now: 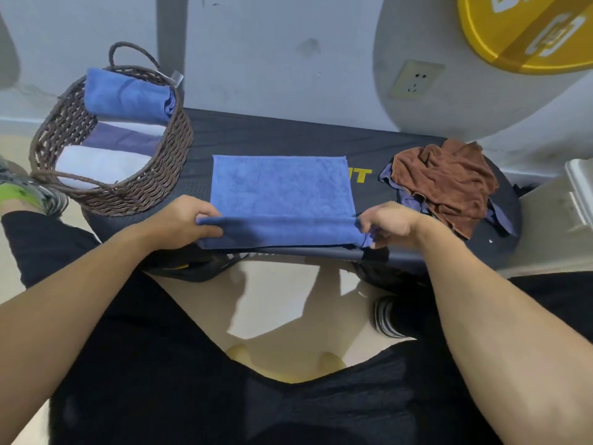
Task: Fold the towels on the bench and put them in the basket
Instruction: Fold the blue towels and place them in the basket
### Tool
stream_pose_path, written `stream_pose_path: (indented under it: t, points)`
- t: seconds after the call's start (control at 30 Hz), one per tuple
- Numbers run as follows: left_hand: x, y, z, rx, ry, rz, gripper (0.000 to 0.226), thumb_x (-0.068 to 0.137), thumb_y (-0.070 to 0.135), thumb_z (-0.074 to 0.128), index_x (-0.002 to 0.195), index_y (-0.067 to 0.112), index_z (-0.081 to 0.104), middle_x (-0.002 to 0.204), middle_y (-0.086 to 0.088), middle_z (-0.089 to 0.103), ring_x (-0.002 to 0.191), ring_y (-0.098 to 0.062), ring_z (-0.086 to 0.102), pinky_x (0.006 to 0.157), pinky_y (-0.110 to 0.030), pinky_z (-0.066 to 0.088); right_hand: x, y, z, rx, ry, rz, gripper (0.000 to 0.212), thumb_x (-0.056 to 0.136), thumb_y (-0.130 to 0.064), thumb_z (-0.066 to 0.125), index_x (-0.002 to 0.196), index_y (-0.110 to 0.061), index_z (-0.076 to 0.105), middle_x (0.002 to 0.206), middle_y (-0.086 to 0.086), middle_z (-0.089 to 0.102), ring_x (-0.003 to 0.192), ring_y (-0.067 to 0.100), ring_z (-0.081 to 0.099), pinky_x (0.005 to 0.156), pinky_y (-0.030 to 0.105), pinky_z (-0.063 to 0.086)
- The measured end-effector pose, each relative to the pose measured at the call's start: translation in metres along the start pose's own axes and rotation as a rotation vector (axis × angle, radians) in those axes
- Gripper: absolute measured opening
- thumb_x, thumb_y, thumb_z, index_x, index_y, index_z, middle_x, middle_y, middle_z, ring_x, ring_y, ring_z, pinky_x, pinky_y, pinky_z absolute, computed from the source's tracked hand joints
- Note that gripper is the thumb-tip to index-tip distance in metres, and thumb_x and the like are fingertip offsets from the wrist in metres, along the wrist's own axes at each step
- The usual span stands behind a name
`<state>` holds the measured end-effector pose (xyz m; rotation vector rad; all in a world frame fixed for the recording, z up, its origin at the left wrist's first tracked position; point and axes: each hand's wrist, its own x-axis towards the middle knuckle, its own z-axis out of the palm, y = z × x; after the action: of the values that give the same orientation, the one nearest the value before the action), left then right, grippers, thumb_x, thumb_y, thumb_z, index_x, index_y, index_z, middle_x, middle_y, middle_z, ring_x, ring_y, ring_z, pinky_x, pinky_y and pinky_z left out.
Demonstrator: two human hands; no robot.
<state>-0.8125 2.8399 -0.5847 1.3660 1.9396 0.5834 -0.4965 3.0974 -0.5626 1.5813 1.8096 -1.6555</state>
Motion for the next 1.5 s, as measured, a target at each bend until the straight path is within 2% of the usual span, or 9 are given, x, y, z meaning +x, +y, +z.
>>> stream_pose_path:
  t: [0.1,0.23,0.37,0.63,0.73,0.87,1.03,1.33,1.5]
  points:
    - [0.004,-0.007,0.008,-0.357,0.238,-0.097,0.037,0.091,0.023,0.070,0.057,0.017,0.057,0.049,0.003,0.047,0.048,-0.001,0.042,0.049,-0.013,0.036,0.008,0.004,0.007,0.230,0.291,-0.207,0.005,0.084,-0.009,0.073,0.083,-0.013,0.070,0.077,0.007,0.066,0.065,0.017,0.057,0.052,0.023,0.046]
    - [0.013,-0.013,0.031,-0.854,0.287,-0.368,0.028,0.092,0.027,0.068,0.075,0.005,0.060,0.080,-0.010,0.065,0.078,-0.023,0.062,0.076,-0.035,0.051,0.017,0.008,0.025,0.426,0.231,-0.162,0.031,0.078,-0.022,0.083,0.101,-0.007,0.070,0.100,0.009,0.074,0.087,0.024,0.071,0.073,0.036,0.059]
    - [0.016,-0.015,0.045,-0.416,0.414,-0.349,0.019,0.089,0.027,0.071,0.074,0.017,0.068,0.063,0.015,0.068,0.059,0.003,0.060,0.056,-0.023,0.046,0.028,0.011,0.029,0.065,0.259,-0.108,0.018,0.077,-0.019,0.085,0.082,-0.010,0.069,0.092,0.012,0.075,0.082,0.025,0.069,0.085,0.046,0.057]
    - [-0.005,0.002,0.069,-0.125,0.505,-0.297,0.022,0.098,0.025,0.054,0.080,0.019,0.045,0.066,0.004,0.057,0.060,-0.010,0.053,0.053,-0.030,0.036,0.022,0.017,0.012,0.029,0.027,0.132,0.011,0.089,-0.007,0.070,0.084,-0.006,0.061,0.073,0.010,0.053,0.060,0.020,0.052,0.057,0.029,0.045]
    - [-0.004,0.001,0.063,-0.095,0.495,-0.281,0.018,0.099,0.025,0.052,0.084,0.018,0.044,0.068,0.002,0.059,0.063,-0.013,0.056,0.053,-0.032,0.039,0.018,0.010,0.005,-0.015,-0.017,0.028,0.008,0.091,-0.010,0.068,0.088,-0.009,0.061,0.076,0.012,0.053,0.066,0.023,0.047,0.053,0.027,0.039]
    - [0.014,0.000,0.046,-0.163,0.608,-0.308,0.028,0.097,0.026,0.051,0.074,0.021,0.036,0.064,0.001,0.048,0.059,-0.015,0.045,0.056,-0.034,0.037,0.023,-0.007,0.009,0.289,0.161,-0.238,0.003,0.095,-0.011,0.064,0.096,-0.009,0.064,0.090,0.011,0.071,0.074,0.021,0.067,0.066,0.034,0.056]
    - [0.042,-0.011,0.041,-0.468,0.467,-0.450,0.026,0.094,0.026,0.057,0.072,0.013,0.052,0.070,0.001,0.051,0.068,-0.018,0.046,0.061,-0.032,0.038,0.038,-0.005,0.036,0.059,0.353,-0.151,0.037,0.090,-0.033,0.069,0.065,-0.014,0.049,0.061,0.002,0.047,0.058,0.018,0.040,0.053,0.030,0.031]
    - [0.055,-0.012,0.039,-0.274,0.557,-0.430,0.014,0.096,0.020,0.052,0.083,0.015,0.047,0.073,0.000,0.052,0.065,-0.013,0.047,0.056,-0.030,0.036,0.051,-0.002,0.042,-0.023,0.513,-0.100,0.039,0.093,-0.025,0.058,0.059,-0.014,0.042,0.057,0.003,0.043,0.058,0.022,0.039,0.050,0.029,0.027]
    - [0.058,-0.012,0.037,-0.182,0.532,-0.479,0.014,0.097,0.023,0.047,0.084,0.017,0.046,0.076,-0.001,0.054,0.066,-0.013,0.047,0.055,-0.029,0.031,0.051,-0.003,0.054,0.100,0.584,-0.190,0.022,0.094,-0.022,0.056,0.075,-0.010,0.055,0.069,0.001,0.054,0.067,0.020,0.049,0.054,0.029,0.032]
